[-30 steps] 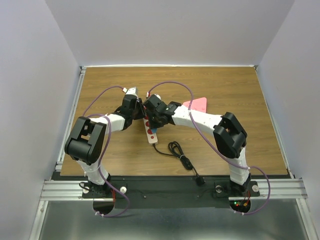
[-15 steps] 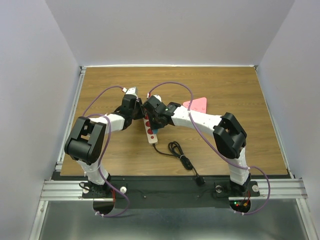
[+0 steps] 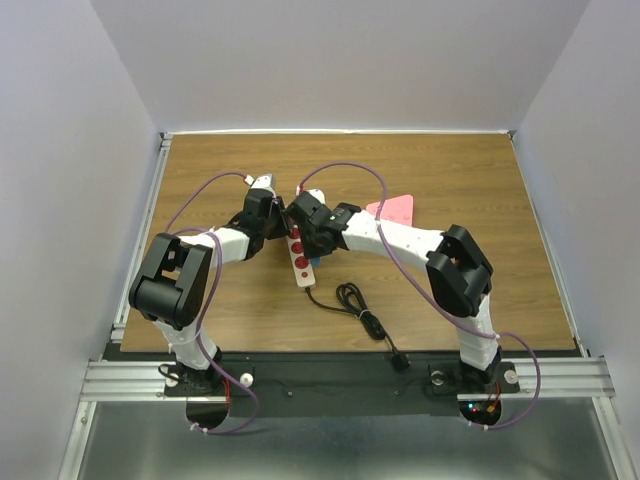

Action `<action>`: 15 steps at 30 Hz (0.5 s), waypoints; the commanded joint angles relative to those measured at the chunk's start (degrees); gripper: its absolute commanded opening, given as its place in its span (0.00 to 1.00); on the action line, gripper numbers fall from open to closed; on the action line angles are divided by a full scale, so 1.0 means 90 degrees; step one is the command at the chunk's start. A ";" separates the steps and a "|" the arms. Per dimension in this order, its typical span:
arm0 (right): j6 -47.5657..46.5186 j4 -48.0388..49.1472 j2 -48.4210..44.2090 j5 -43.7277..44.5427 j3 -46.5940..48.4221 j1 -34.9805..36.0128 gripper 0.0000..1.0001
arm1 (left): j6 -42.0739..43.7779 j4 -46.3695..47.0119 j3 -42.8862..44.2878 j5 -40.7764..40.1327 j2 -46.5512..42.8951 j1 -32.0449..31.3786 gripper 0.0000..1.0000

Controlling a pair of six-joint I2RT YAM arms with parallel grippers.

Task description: Insert the plug

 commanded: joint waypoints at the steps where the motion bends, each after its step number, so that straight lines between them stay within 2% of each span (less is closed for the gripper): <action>1: 0.0018 -0.0089 0.0143 0.0173 0.0374 0.0091 0.01 | 0.0216 -0.0048 0.0097 -0.0007 0.0237 -0.0021 0.24; 15: -0.0002 -0.0323 0.0367 0.0251 0.0852 0.0189 0.00 | 0.0235 -0.0067 0.0107 0.0042 0.0227 -0.0021 0.23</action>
